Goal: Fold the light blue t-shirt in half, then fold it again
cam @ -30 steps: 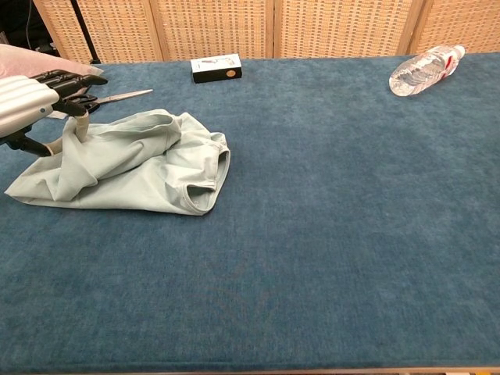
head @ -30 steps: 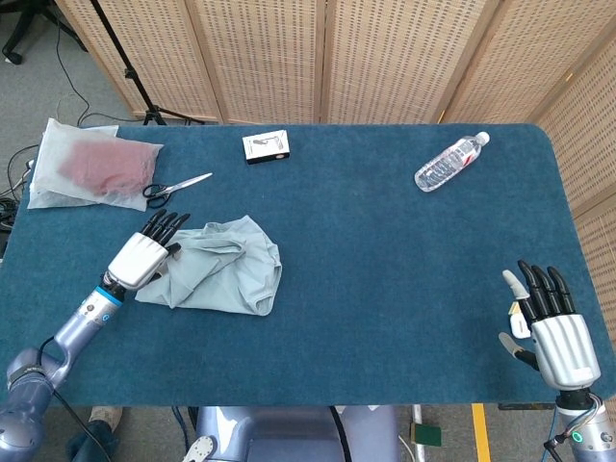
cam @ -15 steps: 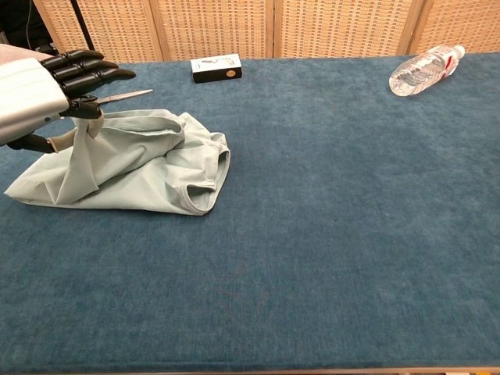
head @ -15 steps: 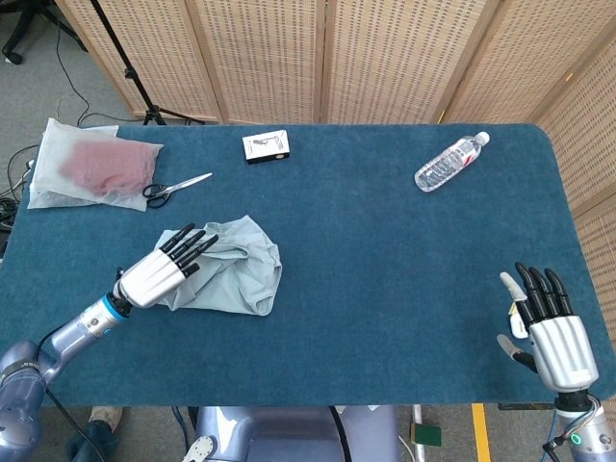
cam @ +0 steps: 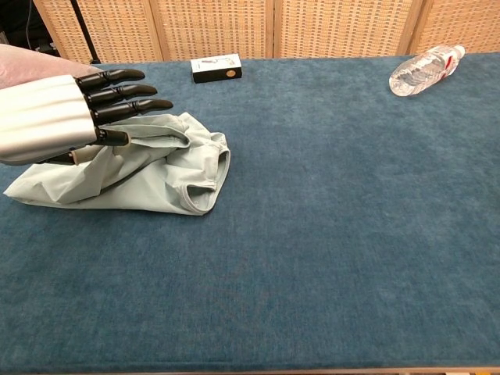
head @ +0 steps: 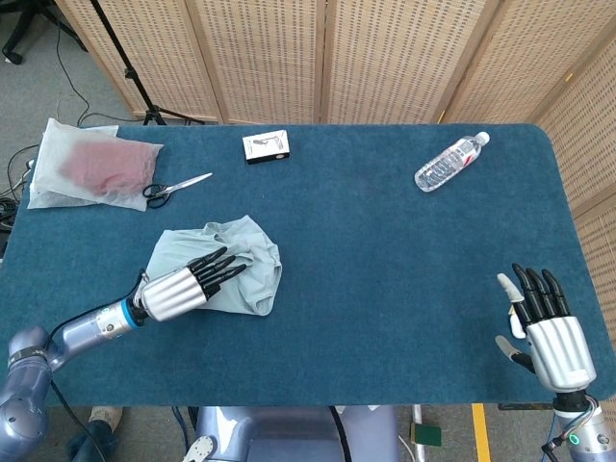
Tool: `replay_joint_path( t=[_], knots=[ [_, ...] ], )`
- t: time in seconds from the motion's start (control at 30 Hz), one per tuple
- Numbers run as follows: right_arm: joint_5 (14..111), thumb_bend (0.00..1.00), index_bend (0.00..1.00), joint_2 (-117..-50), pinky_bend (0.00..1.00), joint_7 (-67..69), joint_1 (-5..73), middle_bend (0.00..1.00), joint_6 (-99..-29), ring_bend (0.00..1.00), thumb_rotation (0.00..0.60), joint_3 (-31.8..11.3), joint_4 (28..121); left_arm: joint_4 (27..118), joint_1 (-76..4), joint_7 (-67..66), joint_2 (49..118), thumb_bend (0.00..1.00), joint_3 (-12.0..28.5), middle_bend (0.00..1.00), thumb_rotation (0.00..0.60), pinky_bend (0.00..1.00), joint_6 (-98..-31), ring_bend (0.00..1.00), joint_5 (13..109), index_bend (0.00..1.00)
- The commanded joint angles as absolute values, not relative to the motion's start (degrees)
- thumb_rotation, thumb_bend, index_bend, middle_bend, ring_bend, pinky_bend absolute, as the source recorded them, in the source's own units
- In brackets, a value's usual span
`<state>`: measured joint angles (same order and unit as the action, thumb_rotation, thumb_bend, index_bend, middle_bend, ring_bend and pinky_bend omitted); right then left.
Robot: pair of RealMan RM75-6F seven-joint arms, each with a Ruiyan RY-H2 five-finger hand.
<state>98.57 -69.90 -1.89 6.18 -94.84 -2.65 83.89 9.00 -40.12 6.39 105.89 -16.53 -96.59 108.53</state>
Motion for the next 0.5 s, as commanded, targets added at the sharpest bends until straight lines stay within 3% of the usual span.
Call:
replay_joint_path(
  t=[0.03,0.5],
  knots=[
    [98.54,0.00,0.00,-69.90,0.00,-1.97,6.19,0.00,-94.75,0.00,0.600,-2.63,83.92,9.18,-40.89,5.46,106.17,0.58,-17.09,0.00,0.600,0.00,-96.37,0.00,109.16,0.69],
    [98.67,0.00,0.00,-69.85,0.00,-1.91,6.14,0.00,-94.70,0.00,0.600,-2.47,83.93,9.54,-42.30,1.13,107.07,0.55,-20.13,0.00,0.600,0.00,-96.88,0.00,112.40,0.66]
  ],
)
